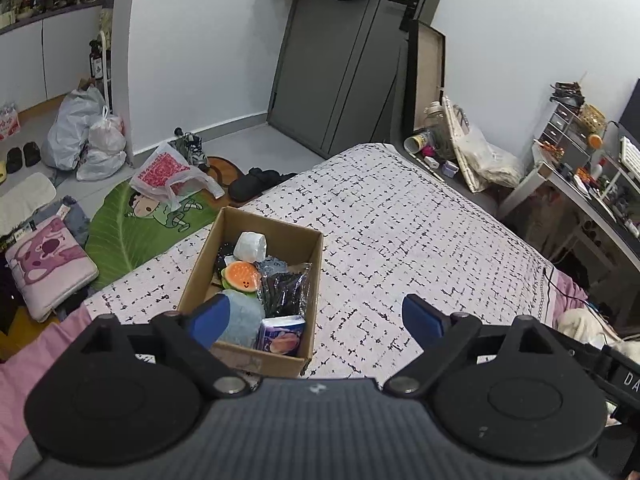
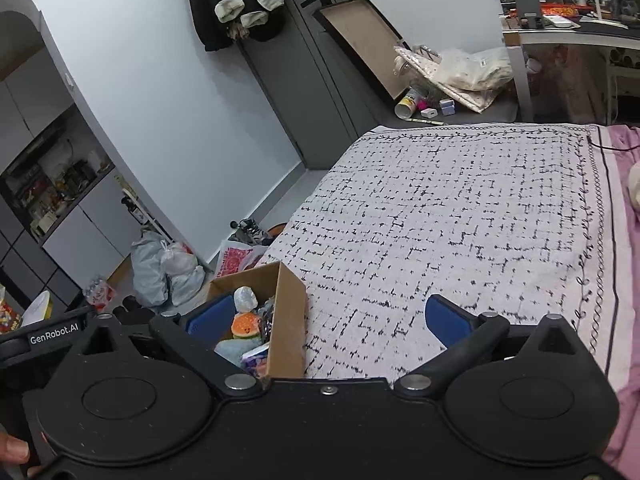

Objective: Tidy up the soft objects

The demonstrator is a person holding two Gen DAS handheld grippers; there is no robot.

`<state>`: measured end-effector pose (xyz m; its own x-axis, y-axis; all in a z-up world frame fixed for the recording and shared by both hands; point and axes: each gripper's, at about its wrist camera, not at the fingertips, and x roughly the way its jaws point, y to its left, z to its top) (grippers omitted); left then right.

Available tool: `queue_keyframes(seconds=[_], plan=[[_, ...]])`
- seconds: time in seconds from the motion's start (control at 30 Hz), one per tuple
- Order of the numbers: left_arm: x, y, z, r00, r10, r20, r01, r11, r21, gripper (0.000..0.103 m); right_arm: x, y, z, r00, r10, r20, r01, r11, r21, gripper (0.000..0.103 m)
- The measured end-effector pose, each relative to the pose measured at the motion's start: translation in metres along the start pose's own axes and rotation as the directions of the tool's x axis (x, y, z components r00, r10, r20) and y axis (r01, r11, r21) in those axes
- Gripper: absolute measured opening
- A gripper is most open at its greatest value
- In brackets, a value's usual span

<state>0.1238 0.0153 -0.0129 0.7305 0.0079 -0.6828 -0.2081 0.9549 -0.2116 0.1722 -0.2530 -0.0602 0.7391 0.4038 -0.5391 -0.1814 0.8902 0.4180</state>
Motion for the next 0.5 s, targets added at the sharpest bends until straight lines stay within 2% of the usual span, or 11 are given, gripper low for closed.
queue_keyframes(seconds=[0.27, 0.5], plan=[[-0.032, -0.007, -0.011, 0.999, -0.021, 0.029, 0.02, 0.999, 0.046, 0.093, -0.043, 0.006, -0.007, 0.999, -0.001, 0.047, 0.001, 1.0, 0.003, 0.103], [-0.056, -0.005, -0.024, 0.999, -0.034, 0.04, 0.031, 0.997, 0.075, 0.093, -0.068, 0.015, -0.019, 0.998, -0.002, 0.056, 0.004, 1.0, -0.026, 0.103]])
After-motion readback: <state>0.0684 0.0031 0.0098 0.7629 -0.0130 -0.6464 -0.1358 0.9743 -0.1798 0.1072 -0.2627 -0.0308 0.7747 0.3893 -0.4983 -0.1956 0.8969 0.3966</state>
